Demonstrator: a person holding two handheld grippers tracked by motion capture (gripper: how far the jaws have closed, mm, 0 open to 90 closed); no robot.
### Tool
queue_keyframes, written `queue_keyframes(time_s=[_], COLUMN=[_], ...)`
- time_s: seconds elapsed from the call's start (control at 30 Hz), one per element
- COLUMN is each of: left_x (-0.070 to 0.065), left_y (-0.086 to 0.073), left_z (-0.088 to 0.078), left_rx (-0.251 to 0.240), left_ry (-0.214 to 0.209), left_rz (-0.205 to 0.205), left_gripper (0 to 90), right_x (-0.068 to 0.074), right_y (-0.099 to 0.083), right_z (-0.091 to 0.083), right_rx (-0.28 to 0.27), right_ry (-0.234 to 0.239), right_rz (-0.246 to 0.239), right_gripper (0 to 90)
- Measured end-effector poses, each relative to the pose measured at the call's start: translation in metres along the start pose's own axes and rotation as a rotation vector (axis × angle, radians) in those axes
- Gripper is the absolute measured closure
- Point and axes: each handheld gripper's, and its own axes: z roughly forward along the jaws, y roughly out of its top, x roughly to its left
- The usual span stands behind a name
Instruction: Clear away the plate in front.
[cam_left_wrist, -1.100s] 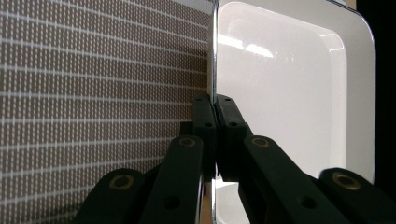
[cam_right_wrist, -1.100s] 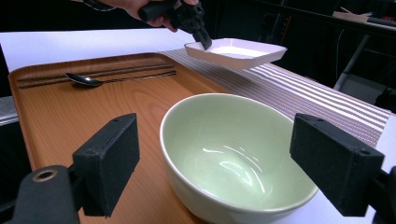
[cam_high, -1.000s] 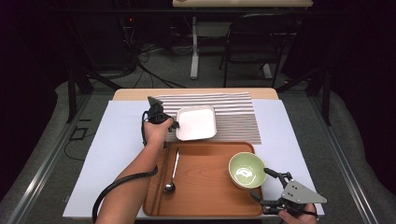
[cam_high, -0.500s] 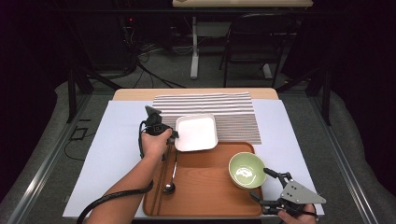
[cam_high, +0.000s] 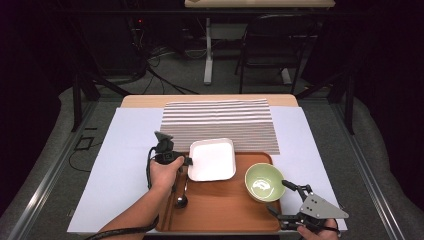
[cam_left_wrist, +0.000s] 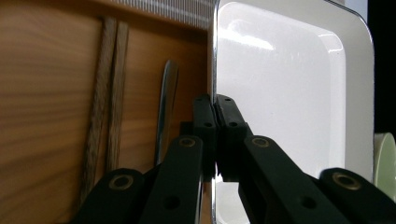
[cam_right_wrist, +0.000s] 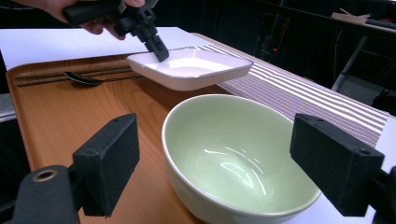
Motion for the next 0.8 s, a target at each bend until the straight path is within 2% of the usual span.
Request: queue_keyframes(time_s=[0.2,0.4,0.63,0.8], left_x=[0.002,0.004,0.006,0.007], left_y=[-0.021,-0.034,-0.044,-0.047], left_z=[0.003,0.006,0.008,0.009], left_rx=[0.022,0.056,0.051,0.041], left_ry=[-0.013,-0.011,-0.011,-0.011], left_rz=[-0.001,0.013,-0.008,-0.008], left_gripper=[88.5,88.3,88.1,87.0], right_x=[0.0,0.001,0.001,0.001], right_y=[0.0,0.0,0.0,0.0], right_z=[0.0,0.0,0.0,0.0], right_rx=[-0.001,0.0,0.002,0.002], right_ry=[0.0,0.001,0.002,0.002], right_rz=[0.001,-0.007,-0.004,-0.005], right_gripper=[15.4,15.4,15.4,15.3])
